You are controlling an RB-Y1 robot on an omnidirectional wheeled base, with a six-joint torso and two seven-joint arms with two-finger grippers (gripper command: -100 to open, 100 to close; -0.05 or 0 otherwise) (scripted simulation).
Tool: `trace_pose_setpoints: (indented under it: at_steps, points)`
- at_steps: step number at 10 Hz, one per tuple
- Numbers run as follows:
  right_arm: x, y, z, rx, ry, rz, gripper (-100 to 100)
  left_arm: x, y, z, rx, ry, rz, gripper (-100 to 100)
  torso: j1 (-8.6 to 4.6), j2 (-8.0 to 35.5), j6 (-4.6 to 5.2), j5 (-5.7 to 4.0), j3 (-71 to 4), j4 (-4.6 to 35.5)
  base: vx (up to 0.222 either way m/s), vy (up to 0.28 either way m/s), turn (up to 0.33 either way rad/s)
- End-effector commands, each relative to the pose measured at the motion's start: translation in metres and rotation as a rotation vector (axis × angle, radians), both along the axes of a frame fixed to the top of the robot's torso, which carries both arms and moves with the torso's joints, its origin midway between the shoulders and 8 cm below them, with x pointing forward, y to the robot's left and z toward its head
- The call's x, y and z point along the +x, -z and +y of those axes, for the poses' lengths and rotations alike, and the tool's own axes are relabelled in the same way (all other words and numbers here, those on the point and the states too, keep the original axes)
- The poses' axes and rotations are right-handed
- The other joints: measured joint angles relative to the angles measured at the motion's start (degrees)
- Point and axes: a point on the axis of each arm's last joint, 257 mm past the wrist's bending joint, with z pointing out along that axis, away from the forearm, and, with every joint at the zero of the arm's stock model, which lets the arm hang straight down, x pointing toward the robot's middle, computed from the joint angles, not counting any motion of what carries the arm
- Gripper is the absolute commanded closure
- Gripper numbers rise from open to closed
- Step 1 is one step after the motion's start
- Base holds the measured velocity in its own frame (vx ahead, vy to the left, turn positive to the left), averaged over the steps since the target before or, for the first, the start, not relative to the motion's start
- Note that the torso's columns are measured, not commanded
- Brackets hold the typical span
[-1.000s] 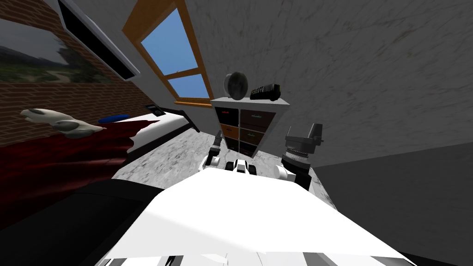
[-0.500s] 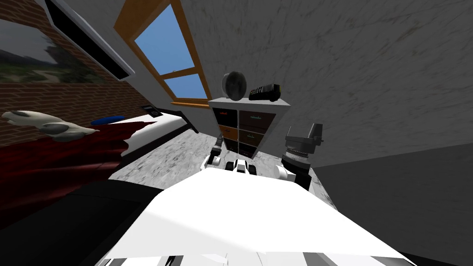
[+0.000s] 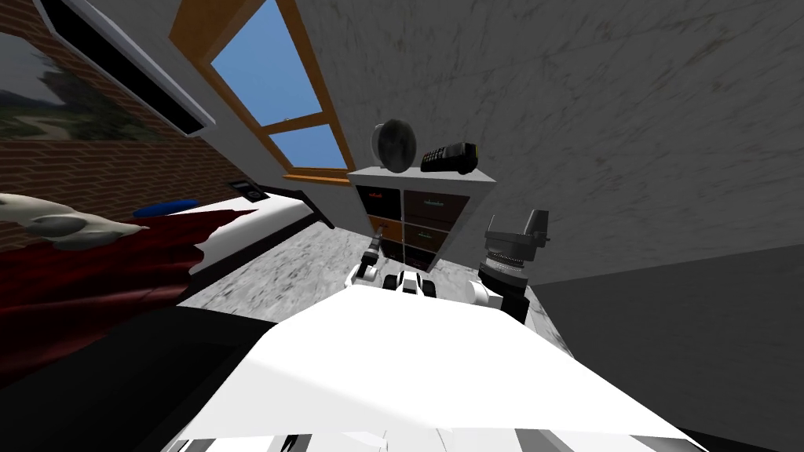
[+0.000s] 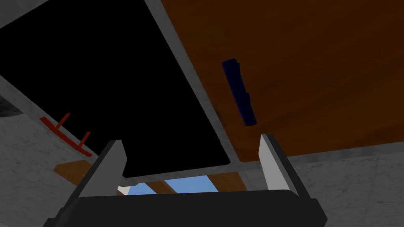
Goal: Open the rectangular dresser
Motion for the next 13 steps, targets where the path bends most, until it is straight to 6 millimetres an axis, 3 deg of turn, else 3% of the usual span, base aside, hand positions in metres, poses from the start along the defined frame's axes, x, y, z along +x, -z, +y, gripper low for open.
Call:
trace_pose_setpoints:
  at_steps: [1, 5, 8, 9, 13]
  points:
    - [0.0, 0.0, 0.0, 0.0, 0.0, 0.0, 0, 0.006, 0.024, -0.004, -0.01, 0.0, 0.054, -100, -0.01, 0.0, -0.01, 0.0, 0.0, 0.0, 0.077, -0.003, -0.026]
    - [0.0, 0.0, 0.0, 0.0, 0.0, 0.0, 0, 0.011, 0.048, -0.019, -0.057, -0.005, 0.107, -100, 0.0, 0.1, 0.0, 0.0, 0.1, 0.0, 0.055, -0.002, -0.028]
    - [0.0, 0.0, 0.0, 0.0, 0.0, 0.0, 0, 0.011, 0.041, -0.016, -0.049, -0.006, 0.099, -100, 0.01, 0.0, 0.0, 0.0, 0.0, 0.0, 0.051, 0.001, -0.008]
    - [0.0, 0.0, 0.0, 0.0, 0.0, 0.0, 0, 0.012, 0.041, -0.016, -0.049, -0.006, 0.101, 100, 0.0, 0.1, -0.01, 0.0, 0.0, 0.0, 0.008, 0.0, 0.001]
    - [0.0, 0.0, 0.0, 0.0, 0.0, 0.0, 0, 0.005, 0.035, -0.017, -0.049, 0.001, 0.096, 100, 0.14, 0.3, 0.0, 0.05, 0.2, 0.1, -0.18, 0.038, 0.017]
